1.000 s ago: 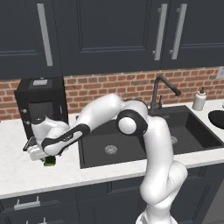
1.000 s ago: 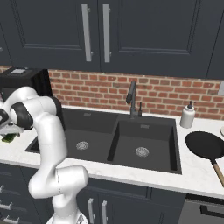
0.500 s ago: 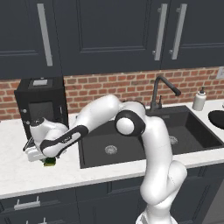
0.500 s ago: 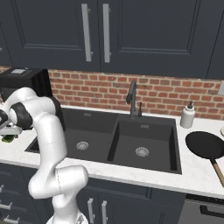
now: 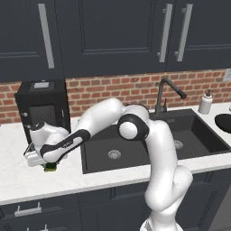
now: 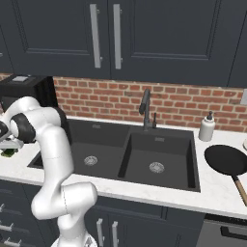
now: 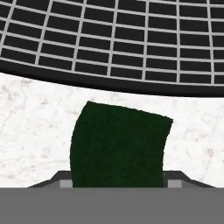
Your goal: Pick the pan and sponge and place them into the sink. Then turn on the water.
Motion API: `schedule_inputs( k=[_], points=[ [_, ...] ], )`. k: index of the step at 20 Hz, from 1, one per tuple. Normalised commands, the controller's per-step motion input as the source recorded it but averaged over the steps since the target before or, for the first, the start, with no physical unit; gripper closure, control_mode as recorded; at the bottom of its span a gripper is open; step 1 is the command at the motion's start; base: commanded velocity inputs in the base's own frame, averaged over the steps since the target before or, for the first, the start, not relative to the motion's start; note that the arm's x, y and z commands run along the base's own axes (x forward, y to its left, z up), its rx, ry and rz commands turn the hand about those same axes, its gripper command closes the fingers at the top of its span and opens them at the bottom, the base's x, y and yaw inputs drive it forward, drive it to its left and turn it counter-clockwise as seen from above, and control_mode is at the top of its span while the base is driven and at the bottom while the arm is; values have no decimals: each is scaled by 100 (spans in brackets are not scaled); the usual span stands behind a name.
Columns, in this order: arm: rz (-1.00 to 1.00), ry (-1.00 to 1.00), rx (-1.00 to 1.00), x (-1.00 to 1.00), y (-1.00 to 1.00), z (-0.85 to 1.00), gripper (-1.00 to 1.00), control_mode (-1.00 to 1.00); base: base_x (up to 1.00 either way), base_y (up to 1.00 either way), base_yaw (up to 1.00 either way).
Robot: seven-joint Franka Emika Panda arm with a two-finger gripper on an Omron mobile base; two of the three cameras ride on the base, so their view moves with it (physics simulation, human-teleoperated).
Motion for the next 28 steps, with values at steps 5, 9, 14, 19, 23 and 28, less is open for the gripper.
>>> schedule_inputs(
  k=[5,9,14,19,23,28],
  points=[
    [0,0,0,-1,-7,0,100,-100,0,0,0],
    [6,-12,13,-31,-48,59,100,-100,0,0,0],
    [4,-4,12,-17,-51,92,100,-100,0,0,0],
    [0,0,0,-15,-42,74,100,-100,0,0,0],
    [0,10,0,-7,-69,72,100,-100,0,0,0],
    [0,21,0,-3,-95,54,100,-100,0,0,0]
  ],
)
